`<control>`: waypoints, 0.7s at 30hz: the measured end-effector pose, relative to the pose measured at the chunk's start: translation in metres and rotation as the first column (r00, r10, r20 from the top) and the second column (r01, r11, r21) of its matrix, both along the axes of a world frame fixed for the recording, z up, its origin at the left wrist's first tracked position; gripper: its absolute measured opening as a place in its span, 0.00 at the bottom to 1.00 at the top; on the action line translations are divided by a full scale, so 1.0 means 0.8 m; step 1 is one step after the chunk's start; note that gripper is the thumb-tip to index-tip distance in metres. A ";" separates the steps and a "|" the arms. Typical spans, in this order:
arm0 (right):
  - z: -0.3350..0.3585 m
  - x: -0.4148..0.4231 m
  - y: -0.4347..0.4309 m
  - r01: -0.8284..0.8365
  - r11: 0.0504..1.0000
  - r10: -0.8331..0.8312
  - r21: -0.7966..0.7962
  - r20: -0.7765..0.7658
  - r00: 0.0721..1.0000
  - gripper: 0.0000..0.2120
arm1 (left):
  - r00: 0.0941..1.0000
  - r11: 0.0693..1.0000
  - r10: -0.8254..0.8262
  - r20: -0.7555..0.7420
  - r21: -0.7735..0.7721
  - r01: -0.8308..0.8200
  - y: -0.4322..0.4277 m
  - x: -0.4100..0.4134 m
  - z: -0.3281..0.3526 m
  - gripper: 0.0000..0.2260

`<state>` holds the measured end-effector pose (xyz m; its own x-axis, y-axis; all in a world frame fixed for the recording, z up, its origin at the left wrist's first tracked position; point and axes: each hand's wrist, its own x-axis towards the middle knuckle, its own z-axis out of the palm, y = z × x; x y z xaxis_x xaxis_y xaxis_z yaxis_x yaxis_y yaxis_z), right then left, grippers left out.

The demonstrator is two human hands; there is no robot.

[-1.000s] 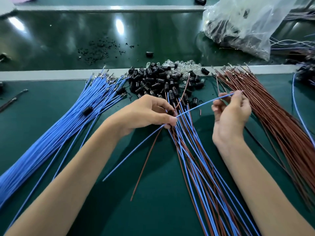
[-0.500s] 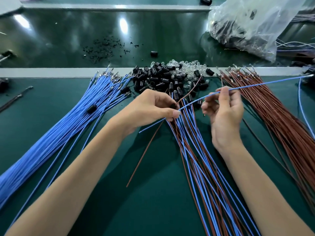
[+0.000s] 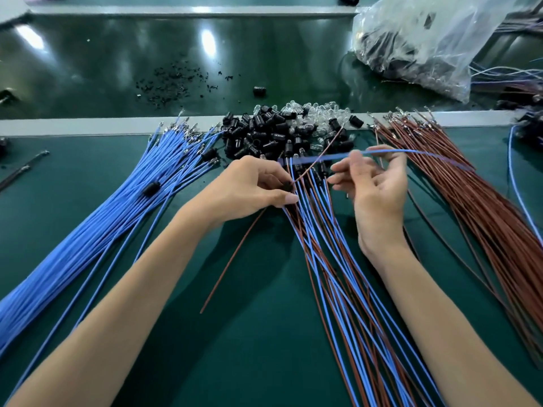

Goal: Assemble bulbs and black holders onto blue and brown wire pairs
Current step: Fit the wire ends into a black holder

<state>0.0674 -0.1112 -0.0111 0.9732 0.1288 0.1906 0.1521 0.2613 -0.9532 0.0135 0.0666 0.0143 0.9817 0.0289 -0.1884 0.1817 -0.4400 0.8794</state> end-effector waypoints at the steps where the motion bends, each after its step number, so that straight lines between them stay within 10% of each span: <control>1: 0.000 -0.001 0.001 0.000 1.000 0.001 -0.022 0.010 1.000 0.09 | 1.000 1.000 -0.001 0.008 0.014 0.001 0.000 0.000 0.000 0.07; 12: 0.000 -0.007 0.002 -0.119 0.975 0.091 -0.187 -0.153 0.984 0.01 | 0.989 0.990 -0.021 0.148 0.141 0.000 -0.007 0.004 -0.004 0.06; 16: -0.008 0.000 -0.005 0.185 0.688 -0.109 -0.702 0.151 0.982 0.16 | 0.986 0.990 0.003 0.168 0.135 -0.026 -0.001 0.003 -0.002 0.05; 21: -0.009 0.017 -0.011 0.143 0.431 -0.104 -0.891 0.109 0.989 0.17 | 0.982 0.988 0.020 0.186 0.148 -0.048 -0.002 0.003 -0.004 0.05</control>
